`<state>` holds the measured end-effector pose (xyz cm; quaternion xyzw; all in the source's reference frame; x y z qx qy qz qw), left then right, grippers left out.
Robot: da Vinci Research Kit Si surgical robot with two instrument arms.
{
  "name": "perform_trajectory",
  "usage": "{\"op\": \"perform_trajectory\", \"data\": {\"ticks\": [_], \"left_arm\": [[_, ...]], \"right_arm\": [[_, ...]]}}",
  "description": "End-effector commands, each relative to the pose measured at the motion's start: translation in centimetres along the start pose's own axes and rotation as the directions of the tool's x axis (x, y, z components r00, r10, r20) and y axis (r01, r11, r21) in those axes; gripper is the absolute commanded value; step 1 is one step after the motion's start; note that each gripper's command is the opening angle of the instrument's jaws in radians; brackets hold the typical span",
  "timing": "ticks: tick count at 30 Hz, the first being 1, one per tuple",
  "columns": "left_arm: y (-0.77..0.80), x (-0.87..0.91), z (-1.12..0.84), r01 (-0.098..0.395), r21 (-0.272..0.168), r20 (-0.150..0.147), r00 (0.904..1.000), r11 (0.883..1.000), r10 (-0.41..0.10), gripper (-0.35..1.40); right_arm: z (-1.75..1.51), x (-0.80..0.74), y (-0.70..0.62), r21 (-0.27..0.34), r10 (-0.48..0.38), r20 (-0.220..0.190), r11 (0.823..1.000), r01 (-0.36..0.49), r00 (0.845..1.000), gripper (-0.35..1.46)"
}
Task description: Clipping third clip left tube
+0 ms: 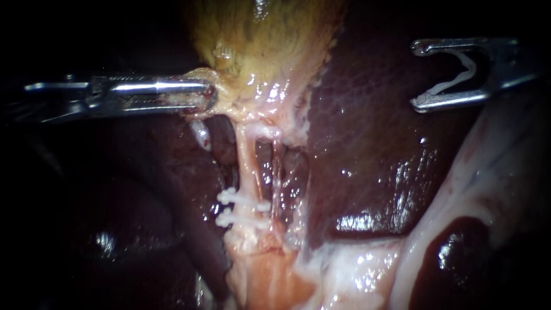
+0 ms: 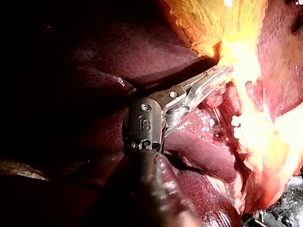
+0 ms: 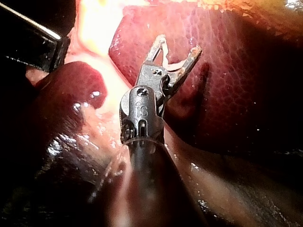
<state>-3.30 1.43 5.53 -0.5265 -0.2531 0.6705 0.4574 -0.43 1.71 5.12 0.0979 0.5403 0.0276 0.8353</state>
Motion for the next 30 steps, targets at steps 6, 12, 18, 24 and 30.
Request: {"op": "perform_trajectory", "data": {"ticks": [6, 12, 18, 24, 30], "left_arm": [[0.04, 0.11, -0.16, 0.006, -0.009, 0.005, 1.0000, 1.000, -0.006, -0.35], [0.11, 0.38, -0.52, 0.024, -0.001, -0.008, 0.9997, 1.000, -0.024, -0.35], [0.09, 0.44, -0.66, 0.034, 0.004, -0.019, 0.9993, 0.999, -0.034, -0.35], [0.10, 0.44, -0.65, 0.034, 0.006, -0.019, 0.9992, 0.999, -0.034, -0.35], [0.10, 0.44, -0.63, 0.034, 0.006, -0.020, 0.9992, 0.999, -0.034, -0.35]], "right_arm": [[0.00, 0.00, 0.00, 0.000, 0.000, 0.000, 1.000, 0.000, 1.000, 0.49], [0.00, 0.00, 0.00, 0.000, 0.000, 0.000, 1.000, 0.000, 1.000, 0.49], [0.02, 0.00, -0.01, 0.000, 0.000, 0.000, 1.000, 0.000, 1.000, 0.49], [0.21, 0.08, -0.15, 0.021, 0.030, -0.013, 0.999, -0.030, 0.999, 0.50], [0.75, 0.20, -0.51, 0.088, 0.123, -0.041, 0.989, -0.119, 0.992, 0.50]]}}
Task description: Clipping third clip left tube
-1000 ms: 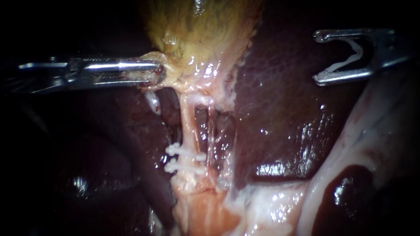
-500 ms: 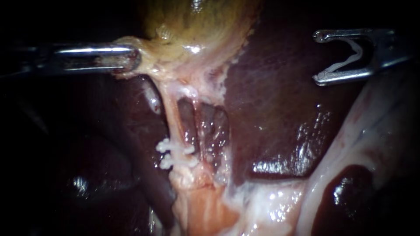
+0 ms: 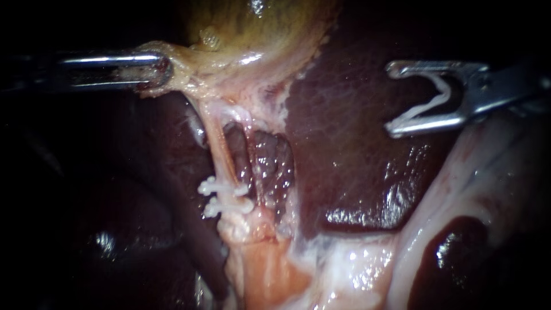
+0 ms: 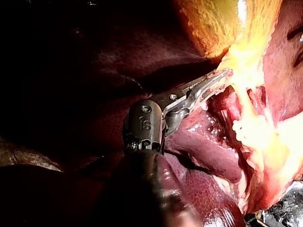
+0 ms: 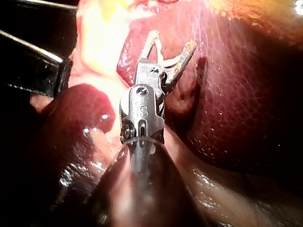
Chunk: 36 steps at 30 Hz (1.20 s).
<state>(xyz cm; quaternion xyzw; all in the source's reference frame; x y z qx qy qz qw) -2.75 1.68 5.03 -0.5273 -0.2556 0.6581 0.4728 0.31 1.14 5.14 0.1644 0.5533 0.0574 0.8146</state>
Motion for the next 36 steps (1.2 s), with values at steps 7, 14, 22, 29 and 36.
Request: {"op": "perform_trajectory", "data": {"ticks": [7, 14, 22, 29, 36], "left_arm": [[0.00, 0.00, 0.01, 0.000, 0.001, 0.000, 1.0000, 1.000, 0.000, -0.35], [0.00, -0.01, 0.02, 0.000, 0.002, -0.001, 1.0000, 1.000, 0.000, -0.35], [0.01, -0.01, 0.04, 0.000, 0.003, -0.002, 1.0000, 1.000, 0.000, -0.35], [0.02, -0.01, 0.04, 0.000, 0.004, -0.002, 1.0000, 1.000, 0.000, -0.35], [0.02, -0.02, 0.04, 0.000, 0.004, -0.002, 1.0000, 1.000, 0.000, -0.35]], "right_arm": [[0.70, 0.06, -0.32, 0.072, 0.103, -0.017, 0.992, -0.102, 0.994, 0.50], [1.18, 0.13, -0.47, 0.117, 0.168, -0.031, 0.980, -0.164, 0.985, 0.50], [1.53, 0.20, -0.46, 0.130, 0.238, -0.044, 0.964, -0.230, 0.970, 0.50], [1.71, 0.09, -0.38, 0.125, 0.280, -0.041, 0.954, -0.273, 0.959, 0.50], [1.84, -0.17, -0.21, 0.118, 0.303, -0.036, 0.948, -0.297, 0.952, 0.50]]}}
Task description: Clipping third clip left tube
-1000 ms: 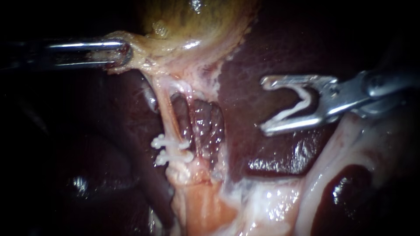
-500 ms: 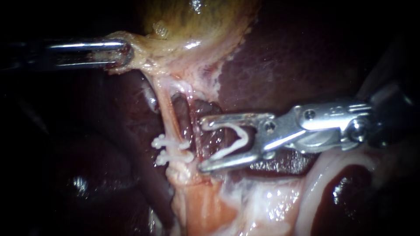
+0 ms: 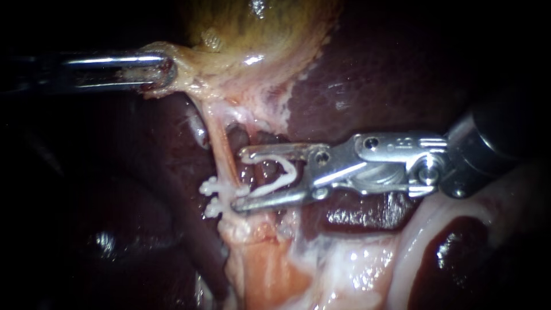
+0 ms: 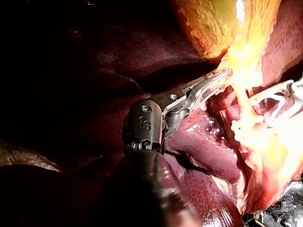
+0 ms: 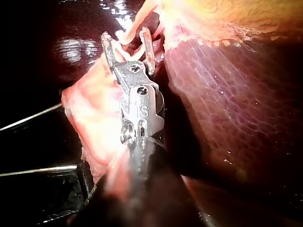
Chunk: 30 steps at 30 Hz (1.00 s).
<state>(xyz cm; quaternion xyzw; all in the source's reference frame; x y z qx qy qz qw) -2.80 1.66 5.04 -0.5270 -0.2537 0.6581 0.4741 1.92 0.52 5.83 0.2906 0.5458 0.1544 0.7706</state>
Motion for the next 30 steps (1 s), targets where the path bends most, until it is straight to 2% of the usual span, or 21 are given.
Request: {"op": "perform_trajectory", "data": {"ticks": [1, 6, 10, 15, 20, 30], "left_arm": [[0.00, 0.00, 0.00, 0.000, 0.000, 0.000, 1.0000, 1.000, 0.000, -0.35], [0.00, 0.00, 0.00, 0.000, 0.000, 0.000, 1.0000, 1.000, 0.000, -0.35], [0.01, 0.00, 0.00, 0.000, 0.000, 0.000, 1.0000, 1.000, 0.000, -0.35], [0.01, 0.00, 0.00, 0.000, 0.001, 0.000, 1.0000, 1.000, 0.000, -0.35], [0.01, 0.00, 0.01, 0.000, 0.001, 0.000, 1.0000, 1.000, 0.000, -0.35], [0.01, 0.00, 0.01, 0.000, 0.001, 0.000, 1.0000, 1.000, 0.000, -0.35]], "right_arm": [[0.02, -0.02, 0.04, -0.002, -0.002, 0.001, 1.000, 0.002, 1.000, 0.50], [0.18, -0.05, 0.15, -0.006, 0.008, 0.001, 1.000, -0.008, 1.000, 0.50], [0.33, 0.00, 0.19, 0.006, 0.016, -0.004, 1.000, -0.016, 1.000, 0.50], [0.53, 0.11, 0.20, 0.044, 0.042, -0.045, 0.998, -0.040, 0.998, 0.50], [0.68, 0.22, 0.19, 0.068, 0.042, -0.090, 0.997, -0.036, 0.995, 0.50], [0.56, 0.58, 0.07, 0.074, 0.057, -0.156, 0.996, -0.046, 0.986, 0.50]]}}
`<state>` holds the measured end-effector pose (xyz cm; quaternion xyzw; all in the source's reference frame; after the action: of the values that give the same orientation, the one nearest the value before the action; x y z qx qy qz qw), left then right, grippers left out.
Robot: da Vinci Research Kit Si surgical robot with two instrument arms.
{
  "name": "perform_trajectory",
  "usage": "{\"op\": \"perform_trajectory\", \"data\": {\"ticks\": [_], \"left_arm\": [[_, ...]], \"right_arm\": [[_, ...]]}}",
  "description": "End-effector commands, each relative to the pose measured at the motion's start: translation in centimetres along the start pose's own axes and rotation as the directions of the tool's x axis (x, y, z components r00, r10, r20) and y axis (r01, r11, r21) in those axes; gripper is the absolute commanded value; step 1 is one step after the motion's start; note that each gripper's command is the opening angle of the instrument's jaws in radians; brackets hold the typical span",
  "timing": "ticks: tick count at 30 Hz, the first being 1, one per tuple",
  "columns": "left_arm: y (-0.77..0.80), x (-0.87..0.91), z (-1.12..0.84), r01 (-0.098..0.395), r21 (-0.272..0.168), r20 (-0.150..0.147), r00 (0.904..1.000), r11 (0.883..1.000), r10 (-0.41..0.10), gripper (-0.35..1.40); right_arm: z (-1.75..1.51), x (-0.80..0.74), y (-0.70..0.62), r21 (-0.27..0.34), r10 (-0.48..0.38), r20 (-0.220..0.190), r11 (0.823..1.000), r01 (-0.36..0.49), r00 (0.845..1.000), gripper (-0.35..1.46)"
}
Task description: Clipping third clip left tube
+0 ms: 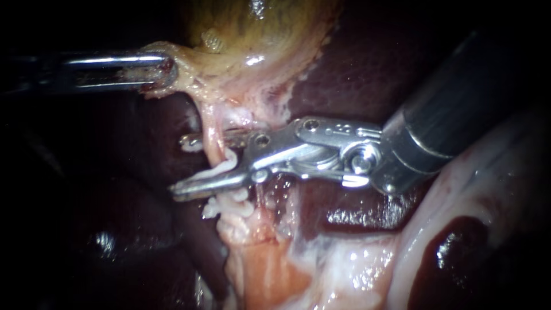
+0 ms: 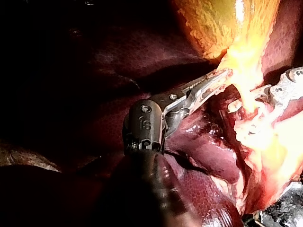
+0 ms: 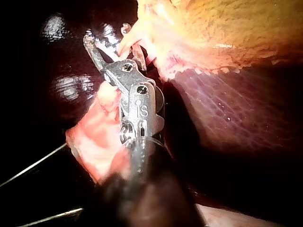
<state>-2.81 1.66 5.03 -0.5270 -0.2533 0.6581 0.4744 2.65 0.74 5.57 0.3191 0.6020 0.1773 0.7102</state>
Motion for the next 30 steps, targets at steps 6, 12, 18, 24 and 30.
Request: {"op": "perform_trajectory", "data": {"ticks": [6, 12, 18, 24, 30], "left_arm": [[0.00, 0.00, 0.00, 0.000, 0.000, 0.000, 1.0000, 1.000, 0.000, -0.35], [0.00, 0.00, 0.00, 0.000, 0.000, 0.000, 1.0000, 1.000, 0.000, -0.35], [0.00, 0.00, 0.00, 0.000, 0.000, 0.000, 1.0000, 1.000, 0.000, -0.35], [0.00, 0.00, 0.01, 0.000, 0.000, 0.000, 1.0000, 1.000, 0.000, -0.35], [0.00, 0.00, 0.01, 0.000, 0.000, 0.000, 1.0000, 1.000, 0.000, -0.35]], "right_arm": [[-0.02, 0.24, -0.12, 0.006, 0.009, -0.030, 1.000, -0.009, 1.000, 0.50], [-0.05, 0.35, -0.18, 0.011, 0.014, -0.050, 1.000, -0.014, 0.999, 0.48], [-0.09, 0.34, -0.18, 0.012, 0.014, -0.050, 1.000, -0.014, 0.999, 0.42], [-0.11, 0.32, -0.18, 0.013, 0.031, -0.049, 0.999, -0.031, 0.998, 0.33], [-0.12, 0.30, -0.16, 0.013, 0.031, -0.049, 0.999, -0.030, 0.998, 0.19]]}}
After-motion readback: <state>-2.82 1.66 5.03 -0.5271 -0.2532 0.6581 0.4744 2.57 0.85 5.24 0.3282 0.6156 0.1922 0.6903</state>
